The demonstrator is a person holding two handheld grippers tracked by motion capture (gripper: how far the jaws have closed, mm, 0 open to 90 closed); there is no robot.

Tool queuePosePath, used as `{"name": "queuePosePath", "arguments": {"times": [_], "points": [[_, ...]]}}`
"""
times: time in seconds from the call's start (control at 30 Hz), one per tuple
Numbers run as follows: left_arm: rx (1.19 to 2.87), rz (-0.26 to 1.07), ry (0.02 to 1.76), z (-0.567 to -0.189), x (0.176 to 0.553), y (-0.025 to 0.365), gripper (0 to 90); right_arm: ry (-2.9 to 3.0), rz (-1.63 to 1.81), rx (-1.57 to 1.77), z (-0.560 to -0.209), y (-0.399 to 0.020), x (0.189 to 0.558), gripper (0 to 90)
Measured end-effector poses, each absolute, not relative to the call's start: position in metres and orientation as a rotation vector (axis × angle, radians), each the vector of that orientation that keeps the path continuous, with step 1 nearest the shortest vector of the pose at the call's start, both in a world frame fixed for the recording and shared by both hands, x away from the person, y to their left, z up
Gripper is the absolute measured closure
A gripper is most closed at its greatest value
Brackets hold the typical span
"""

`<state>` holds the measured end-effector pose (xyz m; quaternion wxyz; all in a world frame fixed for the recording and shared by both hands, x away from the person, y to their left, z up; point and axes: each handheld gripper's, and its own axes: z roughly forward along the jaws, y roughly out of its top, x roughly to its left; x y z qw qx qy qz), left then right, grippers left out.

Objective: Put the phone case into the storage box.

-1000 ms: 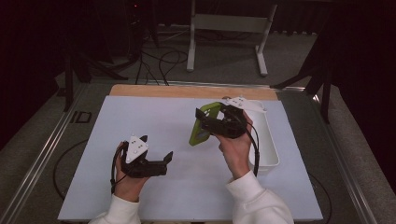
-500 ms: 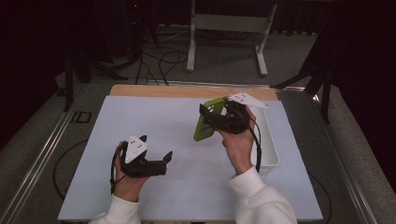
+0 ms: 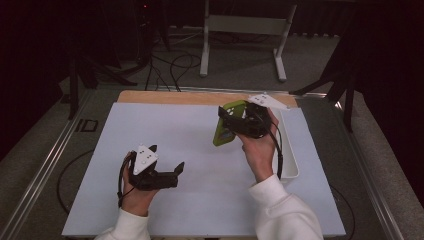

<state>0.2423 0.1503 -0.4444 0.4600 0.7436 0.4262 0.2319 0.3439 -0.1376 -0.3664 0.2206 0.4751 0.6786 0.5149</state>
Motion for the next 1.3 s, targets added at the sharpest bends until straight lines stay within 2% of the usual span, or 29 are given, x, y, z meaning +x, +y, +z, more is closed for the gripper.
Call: {"name": "queuePosePath", "arguments": {"times": [1.3], "points": [[1.825, 0.568, 1.049, -0.443, 0.242, 0.152, 1.3, 1.807, 1.256, 1.327, -0.349, -0.161, 0.371, 15.6]]}}
